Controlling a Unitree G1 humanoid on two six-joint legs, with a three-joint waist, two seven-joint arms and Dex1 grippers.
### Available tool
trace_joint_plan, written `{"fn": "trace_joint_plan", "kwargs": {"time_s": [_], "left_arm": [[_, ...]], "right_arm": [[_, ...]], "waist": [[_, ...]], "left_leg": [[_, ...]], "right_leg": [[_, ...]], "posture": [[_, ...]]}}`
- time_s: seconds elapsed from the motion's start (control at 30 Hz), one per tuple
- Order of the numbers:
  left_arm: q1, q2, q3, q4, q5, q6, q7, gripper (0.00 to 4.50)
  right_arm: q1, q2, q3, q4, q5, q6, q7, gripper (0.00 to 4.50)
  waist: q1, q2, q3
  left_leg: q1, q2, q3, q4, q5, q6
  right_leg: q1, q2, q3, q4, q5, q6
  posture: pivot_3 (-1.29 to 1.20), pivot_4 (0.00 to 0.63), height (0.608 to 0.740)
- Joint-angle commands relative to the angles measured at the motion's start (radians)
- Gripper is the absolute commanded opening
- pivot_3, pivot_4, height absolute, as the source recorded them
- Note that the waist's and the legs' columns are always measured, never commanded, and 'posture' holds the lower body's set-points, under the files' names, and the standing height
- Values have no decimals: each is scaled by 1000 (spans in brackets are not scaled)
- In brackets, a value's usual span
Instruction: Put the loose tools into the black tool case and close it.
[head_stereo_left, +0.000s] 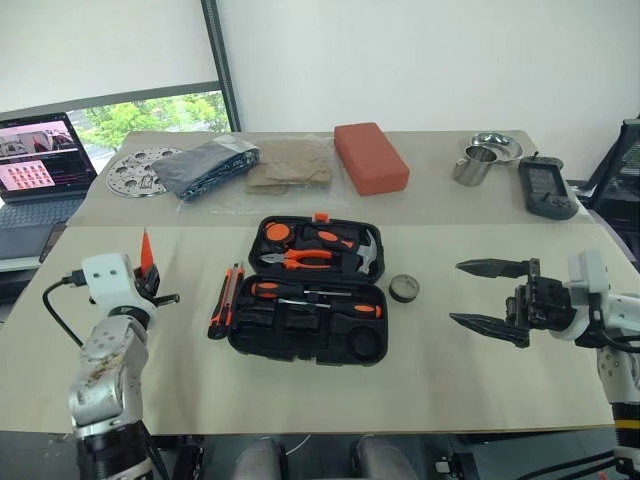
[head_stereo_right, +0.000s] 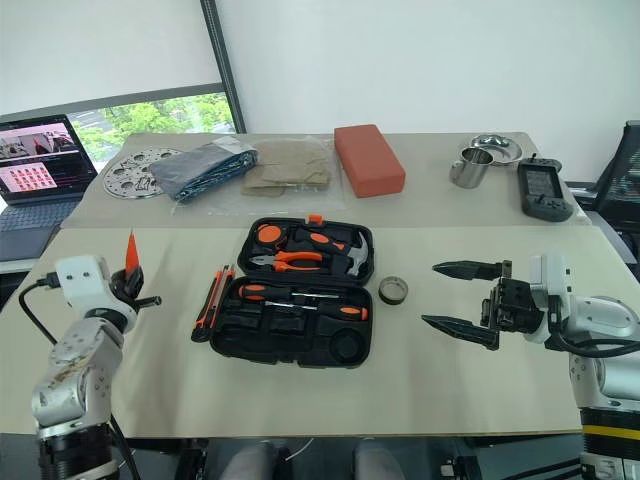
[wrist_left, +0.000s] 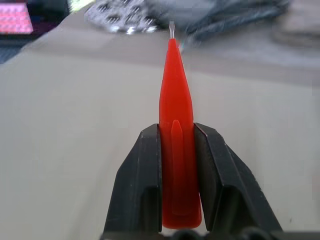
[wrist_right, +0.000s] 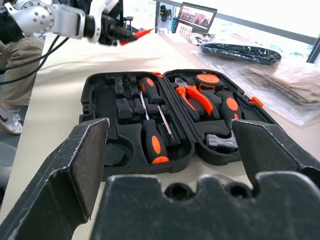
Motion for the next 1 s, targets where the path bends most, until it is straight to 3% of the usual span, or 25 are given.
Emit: {"fn": "trace_joint_plan", "kwargs": {"time_s": [0.03,0.2,0.33,0.43,0.63,1.0], "left_arm": [[-82,121,-83,8,-54,-138,-282,465],[-220,310,-329,133,37,-389,-698,465],[-324,354,-470,207,67,-501,-901,465],[-356,370,-576,176,66,-471,-1042,465],[-369,406,-665,143,107,-404,-1131,465],[-371,429,-709,196,238,-392,-1108,465]], "right_arm": [[-5,-14,-24,-12,10,-16,10,4500],[15,-23,-24,-17,4,-17,19,4500],[26,-34,-37,-17,-1,-25,27,4500],[66,-42,-64,-39,3,-27,21,4500],[150,-42,-110,-101,16,-23,-3,4500],[191,-35,-130,-135,20,-23,-24,4500]], "waist": [[1,1,0],[5,3,-1],[-3,5,0],[-5,5,0],[-5,5,0],[-3,5,1]], "left_leg": [[0,0,0,-1,0,0],[-1,0,3,0,0,0],[-1,0,4,-1,0,0],[-1,0,3,-1,-1,2],[-2,0,3,1,-2,3],[-1,0,2,3,-2,3]], "right_leg": [[0,0,-1,0,0,0],[1,-1,-3,-1,0,0],[1,0,-3,-2,-1,-1],[0,1,-3,-2,-1,-1],[0,2,-2,-1,-2,0],[1,2,-1,1,-2,1]], "posture": [[0,150,740],[0,150,740],[0,150,740],[0,150,740],[0,150,740],[0,150,740]]}}
